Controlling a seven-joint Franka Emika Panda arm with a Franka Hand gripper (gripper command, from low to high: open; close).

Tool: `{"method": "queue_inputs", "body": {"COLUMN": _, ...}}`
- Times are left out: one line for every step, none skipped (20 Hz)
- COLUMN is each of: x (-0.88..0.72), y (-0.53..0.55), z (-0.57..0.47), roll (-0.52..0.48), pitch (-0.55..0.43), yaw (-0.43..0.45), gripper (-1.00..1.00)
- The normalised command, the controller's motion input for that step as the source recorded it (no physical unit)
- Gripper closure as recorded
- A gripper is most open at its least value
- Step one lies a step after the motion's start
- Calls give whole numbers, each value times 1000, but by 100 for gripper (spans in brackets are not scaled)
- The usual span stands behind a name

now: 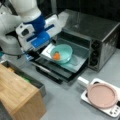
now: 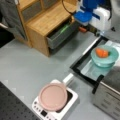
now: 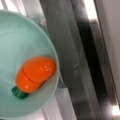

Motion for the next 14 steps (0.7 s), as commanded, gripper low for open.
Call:
{"method": "queue_inputs", "body": {"x": 153, "y": 181, "z": 90, "roll": -79, "pitch": 3, "yaw": 391, "gripper": -100}}
{"method": "queue_inputs", "body": {"x": 144, "y": 141, "z": 77, "roll": -66, "pitch": 14, "yaw": 322, "gripper": -100}}
{"method": "queue_inputs", "body": {"x": 145, "y": 90, "z": 68, "roll": -340, "pitch": 222, "yaw": 637, "gripper": -100}}
{"method": "queue_inputs", "body": {"x": 168, "y": 53, "z": 73, "roll": -428, "pitch": 287, "yaw": 723, "gripper": -100}}
{"method": "queue_inputs", "body": {"x": 181, "y": 22, "z": 76, "roll": -448, "pitch": 306, "yaw": 715, "gripper": -100}}
{"method": "queue_inputs", "body": {"x": 219, "y": -15, "z": 96, "roll": -438, "pitch": 327, "yaw": 693, "gripper": -100}}
{"method": "queue_inputs", "body": {"x": 285, "y": -34, "z": 134, "roll": -391, "pitch": 353, "yaw": 653, "gripper": -100}}
{"method": "queue_inputs", "body": {"x": 331, "y": -30, "z": 147, "roll": -283, "pitch": 354, "yaw": 547, "gripper": -100}}
{"method": "queue_inputs", "body": {"x": 360, "y": -28, "z": 162, "roll": -224, "pitch": 350, "yaw": 462, "gripper": -100}}
{"method": "queue_inputs", "body": {"x": 369, "y": -15, "z": 175, "roll": -146, "pitch": 298, "yaw": 351, "gripper": -100}}
{"method": "queue_inputs", "body": {"x": 366, "y": -19, "z": 197, "roll": -104, "pitch": 279, "yaw": 277, "gripper": -100}}
{"method": "queue_inputs", "body": {"x": 361, "y": -11, "z": 218, "roll": -85, "pitch": 331, "yaw": 192, "gripper": -100}}
{"method": "queue_inputs", "body": {"x": 359, "y": -3, "z": 226, "roll": -77, "pitch": 337, "yaw": 149, "gripper": -100}}
{"method": "queue_inputs", "body": {"x": 361, "y": -7, "z": 241, "roll": -55, "pitch": 412, "yaw": 111, "gripper": -100}}
